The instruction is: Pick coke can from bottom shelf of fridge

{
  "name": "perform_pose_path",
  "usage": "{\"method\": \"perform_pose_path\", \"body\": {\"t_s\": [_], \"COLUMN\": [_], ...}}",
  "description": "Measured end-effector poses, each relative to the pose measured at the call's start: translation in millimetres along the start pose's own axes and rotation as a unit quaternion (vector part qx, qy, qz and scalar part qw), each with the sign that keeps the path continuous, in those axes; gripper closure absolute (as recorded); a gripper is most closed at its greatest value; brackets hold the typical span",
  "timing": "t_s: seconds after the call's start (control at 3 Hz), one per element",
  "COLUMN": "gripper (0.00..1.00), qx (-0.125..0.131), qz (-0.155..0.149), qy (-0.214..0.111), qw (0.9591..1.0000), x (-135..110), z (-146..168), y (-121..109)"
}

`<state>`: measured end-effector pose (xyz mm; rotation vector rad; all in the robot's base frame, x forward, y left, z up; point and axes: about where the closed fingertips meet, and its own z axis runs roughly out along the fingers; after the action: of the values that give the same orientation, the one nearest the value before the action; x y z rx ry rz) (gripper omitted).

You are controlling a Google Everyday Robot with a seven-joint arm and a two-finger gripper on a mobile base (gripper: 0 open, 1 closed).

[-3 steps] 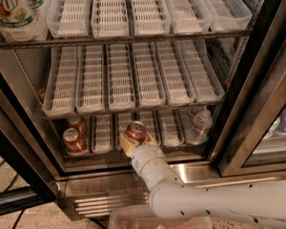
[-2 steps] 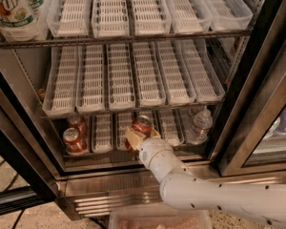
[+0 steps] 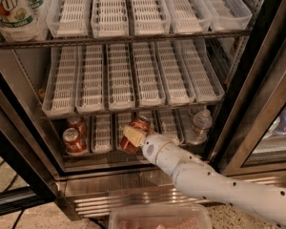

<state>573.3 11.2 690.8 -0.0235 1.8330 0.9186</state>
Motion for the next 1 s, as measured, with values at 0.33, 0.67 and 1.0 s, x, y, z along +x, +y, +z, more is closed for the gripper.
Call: {"method": "perform_pose_path", "body": {"t_s": [0.33, 0.67, 1.0], "gripper": [1.0, 1.0, 1.0], "qx": [-0.037, -0.045, -0.051], "qz": [0.038, 0.037, 0.039], "qy": [0.039, 0.078, 0.08], "qw": [0.9978, 0.9953, 0.9947], "x": [14.6, 35.9, 39.3], "z": [1.9, 0.7, 2.0], "y": [8.2, 12.3, 14.1]}}
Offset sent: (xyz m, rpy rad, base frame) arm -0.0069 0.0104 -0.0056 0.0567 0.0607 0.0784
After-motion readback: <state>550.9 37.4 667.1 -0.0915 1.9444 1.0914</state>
